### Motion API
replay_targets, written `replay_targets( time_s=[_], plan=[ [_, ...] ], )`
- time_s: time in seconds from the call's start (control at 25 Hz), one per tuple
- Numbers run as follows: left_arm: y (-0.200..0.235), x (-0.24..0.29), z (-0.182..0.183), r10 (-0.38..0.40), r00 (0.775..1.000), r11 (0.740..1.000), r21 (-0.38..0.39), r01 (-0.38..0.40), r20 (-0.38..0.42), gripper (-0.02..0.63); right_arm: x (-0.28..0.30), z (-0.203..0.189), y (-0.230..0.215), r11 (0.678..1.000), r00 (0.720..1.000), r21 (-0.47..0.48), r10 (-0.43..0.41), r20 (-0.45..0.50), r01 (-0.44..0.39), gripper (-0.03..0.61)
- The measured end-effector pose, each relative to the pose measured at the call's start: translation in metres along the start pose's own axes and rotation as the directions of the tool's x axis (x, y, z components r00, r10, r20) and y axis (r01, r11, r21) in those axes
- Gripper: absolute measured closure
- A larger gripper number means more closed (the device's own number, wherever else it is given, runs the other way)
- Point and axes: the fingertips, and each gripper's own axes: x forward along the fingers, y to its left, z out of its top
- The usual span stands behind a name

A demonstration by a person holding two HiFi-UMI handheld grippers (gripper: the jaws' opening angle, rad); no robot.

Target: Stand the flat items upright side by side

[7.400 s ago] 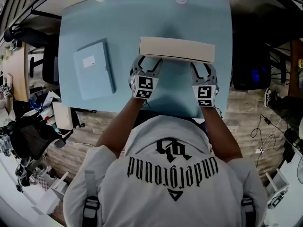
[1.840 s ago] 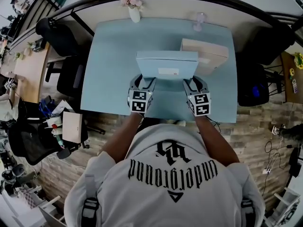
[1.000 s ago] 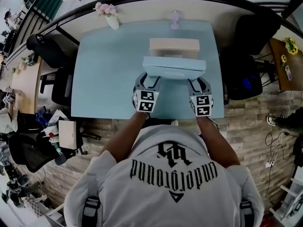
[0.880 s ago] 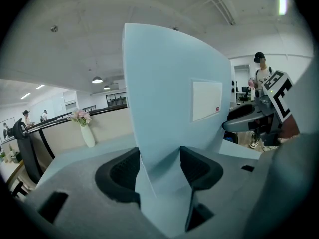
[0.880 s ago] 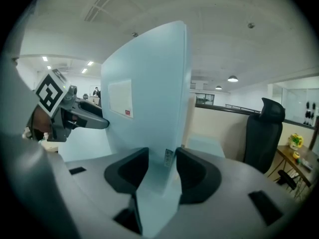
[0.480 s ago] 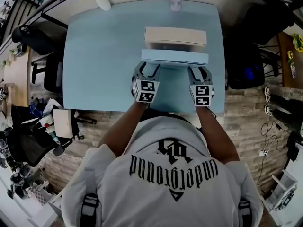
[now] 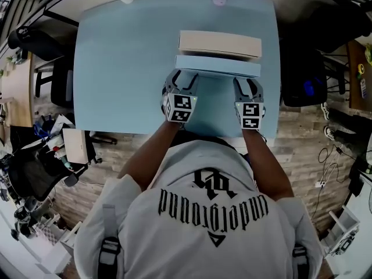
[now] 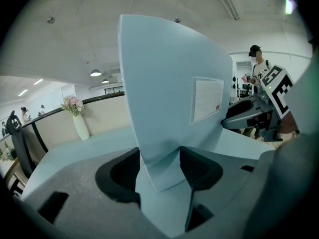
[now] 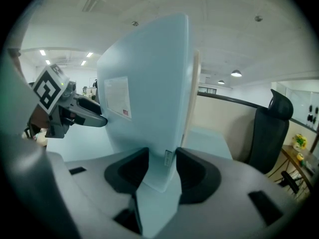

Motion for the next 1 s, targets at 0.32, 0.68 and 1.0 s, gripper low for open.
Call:
replay_targets(
  time_s=[0.32,0.68,1.0],
  plan=[
    [0.003,0.007,0.000,-0.009,1.000,1.000,0.000,0.009,0.005,0.356,0.007,-0.002,-0.002,1.000,1.000,0.000,0.000,0.000,0.000,0.397],
    [0.005,0.008,0.002,-0.024,1.000,1.000,-0.007,0.024,0.020,0.342,0.010,-0.007,-0.004,1.000,1.000,0.005,-0.009,0.000,0.009,0.378],
    [0.008,-0.008,0.015,-0.019,0.998,0.999,-0.028,0.021,0.063,0.319,-0.006,0.009,-0.005,1.000,0.999,0.001,-0.007,0.046,0.007,0.351]
  ],
)
